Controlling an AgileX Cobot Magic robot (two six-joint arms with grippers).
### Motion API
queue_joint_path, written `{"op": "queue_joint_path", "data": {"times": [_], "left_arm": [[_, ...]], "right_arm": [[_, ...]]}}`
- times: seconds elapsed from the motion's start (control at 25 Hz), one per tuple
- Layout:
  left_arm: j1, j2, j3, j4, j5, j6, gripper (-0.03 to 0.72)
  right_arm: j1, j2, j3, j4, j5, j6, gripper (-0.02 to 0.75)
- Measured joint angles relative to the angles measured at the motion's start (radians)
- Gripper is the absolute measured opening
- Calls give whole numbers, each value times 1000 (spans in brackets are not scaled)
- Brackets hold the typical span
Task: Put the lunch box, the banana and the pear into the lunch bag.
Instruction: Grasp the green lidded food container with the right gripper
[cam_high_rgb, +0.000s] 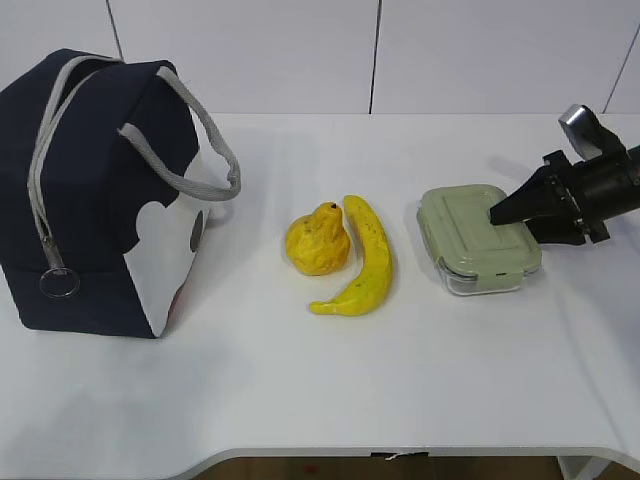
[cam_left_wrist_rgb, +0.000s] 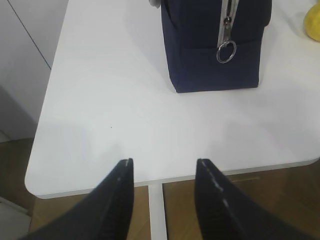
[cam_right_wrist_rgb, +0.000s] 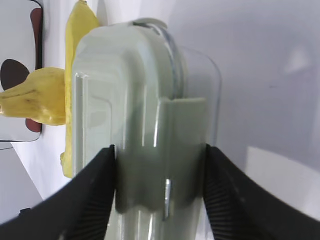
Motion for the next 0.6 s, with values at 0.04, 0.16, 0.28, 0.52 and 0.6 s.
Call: {"op": "queue_joint_path", "data": {"times": [0.04,0.16,0.28,0.52,0.6], "left_arm": [[0,0,0,0,0,0,308],[0,0,0,0,0,0,308],[0,0,0,0,0,0,308],[0,0,0,0,0,0,308],[0,0,0,0,0,0,308]], "right_arm": [[0,0,0,1,0,0,415],[0,0,0,7,2,0,400],[0,0,0,9,5,0,387],[0,0,0,9,5,2,373],[0,0,0,9,5,4,372]]}}
